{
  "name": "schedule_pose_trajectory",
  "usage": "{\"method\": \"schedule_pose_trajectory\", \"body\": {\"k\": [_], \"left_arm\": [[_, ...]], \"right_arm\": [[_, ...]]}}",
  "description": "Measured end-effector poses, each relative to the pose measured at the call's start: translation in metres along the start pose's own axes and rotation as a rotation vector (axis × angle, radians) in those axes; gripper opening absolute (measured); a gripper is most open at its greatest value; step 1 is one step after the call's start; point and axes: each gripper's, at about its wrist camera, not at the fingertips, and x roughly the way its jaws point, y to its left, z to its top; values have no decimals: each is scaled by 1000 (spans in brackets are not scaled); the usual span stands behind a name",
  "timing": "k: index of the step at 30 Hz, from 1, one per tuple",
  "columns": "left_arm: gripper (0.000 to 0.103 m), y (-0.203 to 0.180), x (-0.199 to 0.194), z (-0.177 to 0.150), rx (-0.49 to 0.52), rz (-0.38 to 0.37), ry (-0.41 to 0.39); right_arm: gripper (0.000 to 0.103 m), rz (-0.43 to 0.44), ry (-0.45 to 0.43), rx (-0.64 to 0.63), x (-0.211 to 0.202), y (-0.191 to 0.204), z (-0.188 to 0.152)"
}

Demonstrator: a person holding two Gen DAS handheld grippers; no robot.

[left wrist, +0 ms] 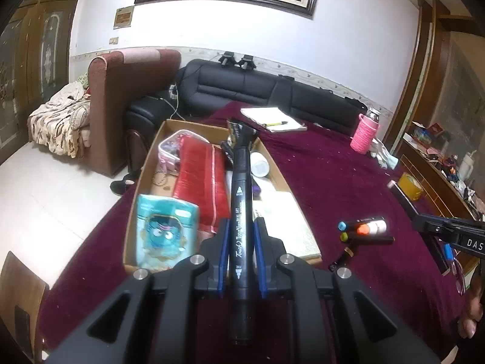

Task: Organize objects
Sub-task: 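Carry both held black markers toward the cardboard tray, then lower both markers into the tray and open both grippers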

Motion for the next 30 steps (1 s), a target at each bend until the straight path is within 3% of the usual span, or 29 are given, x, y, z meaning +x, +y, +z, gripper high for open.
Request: {"method": "schedule_pose_trajectory", "body": {"k": [6,13,21,30], "left_arm": [[15,11,11,15,-35,-17,24],[15,18,33,30,-98,-32,47],[15,17,61,36,-131,-34,88],[15,27,86,41,-193,-37,122]], "right_arm": [[16,93,37,-35,33,42,37],[17,175,102,7,84,66,82],[17,195,149,31,142,85,124],[17,186,210,66,200,87,145]]}}
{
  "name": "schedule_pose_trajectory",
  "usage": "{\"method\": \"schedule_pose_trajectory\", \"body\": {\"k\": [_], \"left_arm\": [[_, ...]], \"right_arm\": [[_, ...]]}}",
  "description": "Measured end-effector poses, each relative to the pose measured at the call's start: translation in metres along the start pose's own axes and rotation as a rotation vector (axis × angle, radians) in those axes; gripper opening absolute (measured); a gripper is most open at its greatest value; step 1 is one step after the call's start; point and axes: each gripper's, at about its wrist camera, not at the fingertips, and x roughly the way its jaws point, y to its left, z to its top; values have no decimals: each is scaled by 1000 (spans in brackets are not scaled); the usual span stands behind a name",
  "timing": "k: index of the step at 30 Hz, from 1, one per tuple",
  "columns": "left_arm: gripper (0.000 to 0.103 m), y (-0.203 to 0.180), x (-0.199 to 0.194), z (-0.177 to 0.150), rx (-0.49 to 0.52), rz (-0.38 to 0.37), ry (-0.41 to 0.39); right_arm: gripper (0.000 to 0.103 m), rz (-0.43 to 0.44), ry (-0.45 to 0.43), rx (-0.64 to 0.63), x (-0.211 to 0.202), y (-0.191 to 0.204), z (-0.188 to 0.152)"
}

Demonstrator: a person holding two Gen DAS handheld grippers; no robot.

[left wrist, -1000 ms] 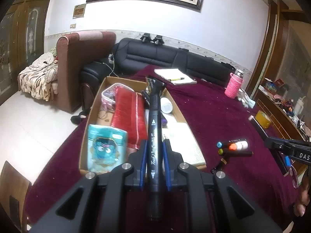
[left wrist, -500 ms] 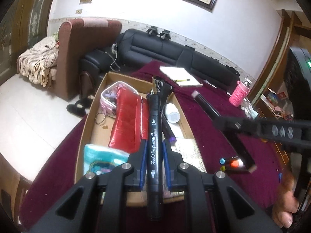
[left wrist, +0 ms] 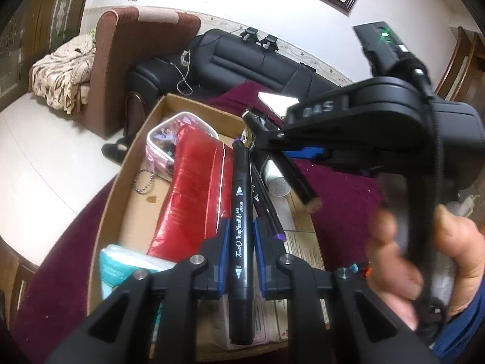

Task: Organize objects
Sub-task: 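Lower both markers into the tray and open both grippers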

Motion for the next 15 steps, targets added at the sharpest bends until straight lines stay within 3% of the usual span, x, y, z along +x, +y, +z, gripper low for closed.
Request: {"method": "schedule_pose_trajectory", "body": {"k": [15], "left_arm": [[15,3,20,3,-34,-4,35]], "right_arm": [[17,6,14,16,22,-7,4]]}}
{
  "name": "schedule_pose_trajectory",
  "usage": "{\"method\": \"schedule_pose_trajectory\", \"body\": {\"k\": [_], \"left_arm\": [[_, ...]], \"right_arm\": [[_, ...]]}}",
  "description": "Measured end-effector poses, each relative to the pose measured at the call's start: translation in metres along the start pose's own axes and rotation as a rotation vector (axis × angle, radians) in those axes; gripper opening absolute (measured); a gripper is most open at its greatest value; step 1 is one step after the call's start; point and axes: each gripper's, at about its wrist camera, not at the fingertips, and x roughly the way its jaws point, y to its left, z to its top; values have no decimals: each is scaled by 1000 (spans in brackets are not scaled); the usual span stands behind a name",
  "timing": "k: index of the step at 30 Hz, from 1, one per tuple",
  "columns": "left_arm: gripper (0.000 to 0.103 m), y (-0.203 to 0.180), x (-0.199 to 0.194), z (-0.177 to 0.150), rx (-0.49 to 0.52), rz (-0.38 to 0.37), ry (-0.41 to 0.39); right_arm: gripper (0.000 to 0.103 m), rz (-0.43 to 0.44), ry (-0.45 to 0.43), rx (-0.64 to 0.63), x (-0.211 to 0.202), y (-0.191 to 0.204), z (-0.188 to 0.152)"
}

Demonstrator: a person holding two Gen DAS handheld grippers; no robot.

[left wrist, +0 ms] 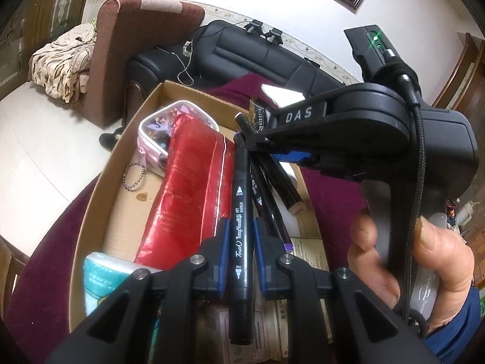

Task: Organize objects
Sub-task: 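Lower both markers into the tray and open both grippers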

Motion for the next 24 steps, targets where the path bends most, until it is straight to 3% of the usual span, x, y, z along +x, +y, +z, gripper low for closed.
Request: {"method": "schedule_pose_trajectory", "body": {"k": [11,18,24], "left_arm": [[16,-1,7,1,13,26,1],[41,-5,0,0,29,-1,-17],[44,-5,-12,-6,22,0,-21]], "right_arm": [[18,59,4,5,-2,-4,-4],[18,77,-17,-5,-18,-5,-12],[18,101,-42,-9,-47,-16,-30]]}}
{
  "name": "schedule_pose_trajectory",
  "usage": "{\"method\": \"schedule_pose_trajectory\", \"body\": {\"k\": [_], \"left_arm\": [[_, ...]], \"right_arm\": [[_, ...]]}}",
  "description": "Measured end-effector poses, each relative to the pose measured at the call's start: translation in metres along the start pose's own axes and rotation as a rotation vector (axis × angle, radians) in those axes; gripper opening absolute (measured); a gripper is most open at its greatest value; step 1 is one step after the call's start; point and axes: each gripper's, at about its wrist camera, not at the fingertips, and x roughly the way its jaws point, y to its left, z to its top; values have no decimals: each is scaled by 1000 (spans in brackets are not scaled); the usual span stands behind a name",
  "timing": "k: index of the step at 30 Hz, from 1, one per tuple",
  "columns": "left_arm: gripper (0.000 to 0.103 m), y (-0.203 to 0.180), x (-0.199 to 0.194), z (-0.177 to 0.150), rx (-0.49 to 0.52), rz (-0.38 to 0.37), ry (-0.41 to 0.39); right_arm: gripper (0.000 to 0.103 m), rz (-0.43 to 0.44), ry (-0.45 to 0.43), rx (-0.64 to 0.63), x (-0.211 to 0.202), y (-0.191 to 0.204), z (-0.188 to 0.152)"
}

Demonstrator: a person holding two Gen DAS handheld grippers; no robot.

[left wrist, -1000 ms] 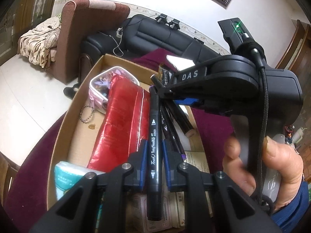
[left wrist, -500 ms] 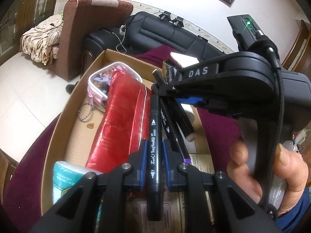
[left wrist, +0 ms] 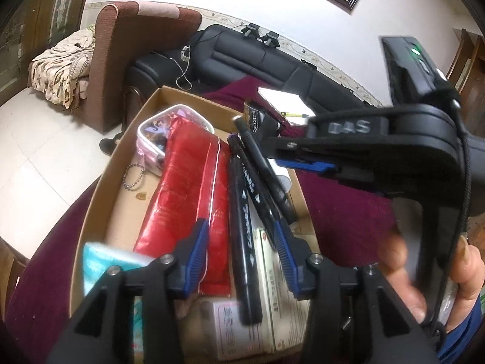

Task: Organize objects
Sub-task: 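Lower both markers into the tray and open both grippers, then grasp a yellow-capped black marker with the right gripper while the left grasps a gold-banded marker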

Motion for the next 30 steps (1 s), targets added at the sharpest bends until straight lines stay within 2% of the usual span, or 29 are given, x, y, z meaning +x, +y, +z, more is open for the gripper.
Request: {"method": "schedule_pose_trajectory", "body": {"k": [3,7,10,13,19,25,28,30], "left_arm": [[44,-1,-15,-10,7,-23,-10],[44,-6,-48,-31,55,-67,-65],[44,-17,-63,-48,110,-124,-66],[44,-37,-62,-62,175,-158,-40],[44,-86,-47,-87,277,-188,27],[44,-121,-42,-105,361,-173,57],[44,-128,-36,-109,373,-167,75],[44,-131,-36,-112,379,-162,80]], "right_arm": [[18,45,-18,17,-28,-16,-23],[23,63,-60,46,-71,-56,-64],[27,15,-86,78,-98,-95,-93],[28,-36,-78,142,-112,-142,-115],[29,-85,-98,225,-129,-198,-134],[29,-45,-93,262,-120,-227,-142],[36,-10,-42,232,-111,-225,-147],[37,11,7,167,-107,-213,-152]]}}
